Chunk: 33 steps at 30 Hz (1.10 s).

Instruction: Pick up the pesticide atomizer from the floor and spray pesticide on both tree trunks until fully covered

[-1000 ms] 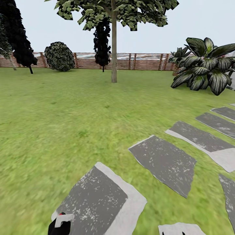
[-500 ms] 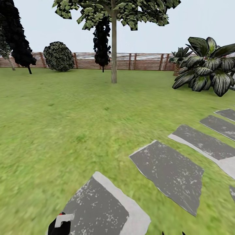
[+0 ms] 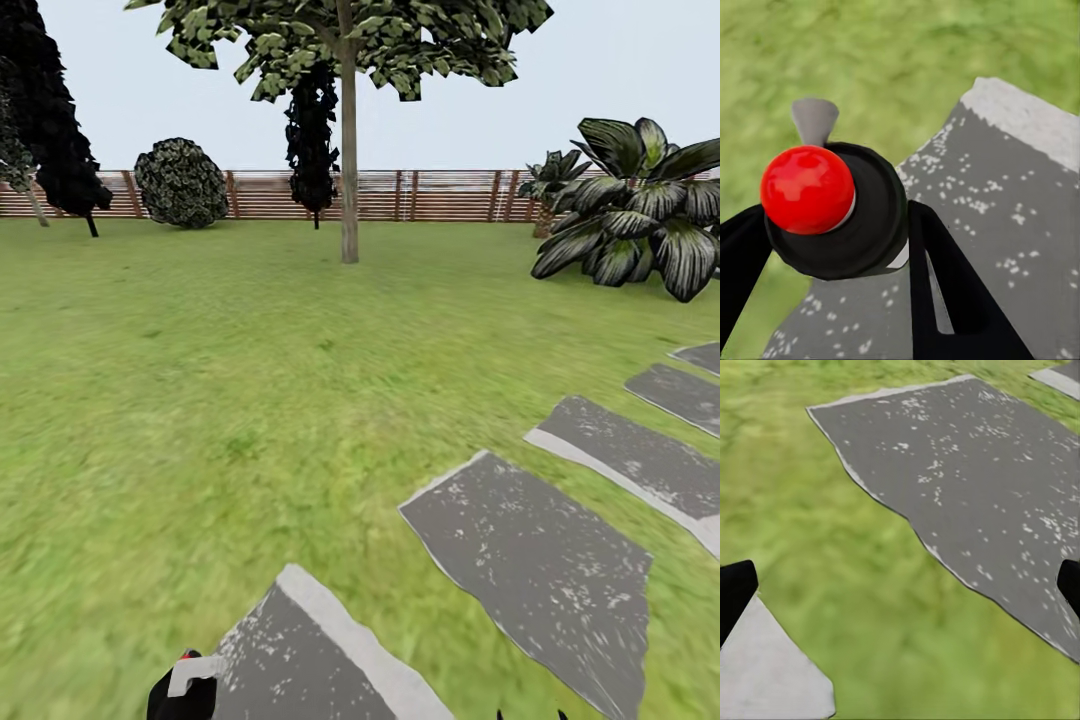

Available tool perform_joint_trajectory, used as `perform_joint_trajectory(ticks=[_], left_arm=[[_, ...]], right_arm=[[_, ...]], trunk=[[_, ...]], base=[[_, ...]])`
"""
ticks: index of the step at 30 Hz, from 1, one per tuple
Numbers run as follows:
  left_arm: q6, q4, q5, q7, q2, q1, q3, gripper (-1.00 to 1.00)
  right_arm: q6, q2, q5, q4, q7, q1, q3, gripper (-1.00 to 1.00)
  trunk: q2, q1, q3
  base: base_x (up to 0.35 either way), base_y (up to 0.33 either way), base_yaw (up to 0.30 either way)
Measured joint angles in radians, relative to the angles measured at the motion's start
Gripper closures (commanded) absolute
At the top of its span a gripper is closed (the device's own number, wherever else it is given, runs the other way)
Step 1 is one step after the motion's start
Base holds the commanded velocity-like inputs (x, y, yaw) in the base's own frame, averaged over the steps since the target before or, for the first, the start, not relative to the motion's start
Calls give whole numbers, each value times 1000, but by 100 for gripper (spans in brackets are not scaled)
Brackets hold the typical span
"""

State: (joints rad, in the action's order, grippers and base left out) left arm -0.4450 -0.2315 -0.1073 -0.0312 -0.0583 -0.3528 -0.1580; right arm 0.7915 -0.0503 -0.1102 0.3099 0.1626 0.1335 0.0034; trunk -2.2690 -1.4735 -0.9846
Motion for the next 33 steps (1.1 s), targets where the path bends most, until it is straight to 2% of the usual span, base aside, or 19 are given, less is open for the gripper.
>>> perform_joint_trajectory(ticks=[33], left_arm=[[-1,0,0,0,0,0,0,100]], right_arm=[[0,1,0,0,0,0,0,-100]], trunk=[[0,0,0]], base=[[344,0,0]])
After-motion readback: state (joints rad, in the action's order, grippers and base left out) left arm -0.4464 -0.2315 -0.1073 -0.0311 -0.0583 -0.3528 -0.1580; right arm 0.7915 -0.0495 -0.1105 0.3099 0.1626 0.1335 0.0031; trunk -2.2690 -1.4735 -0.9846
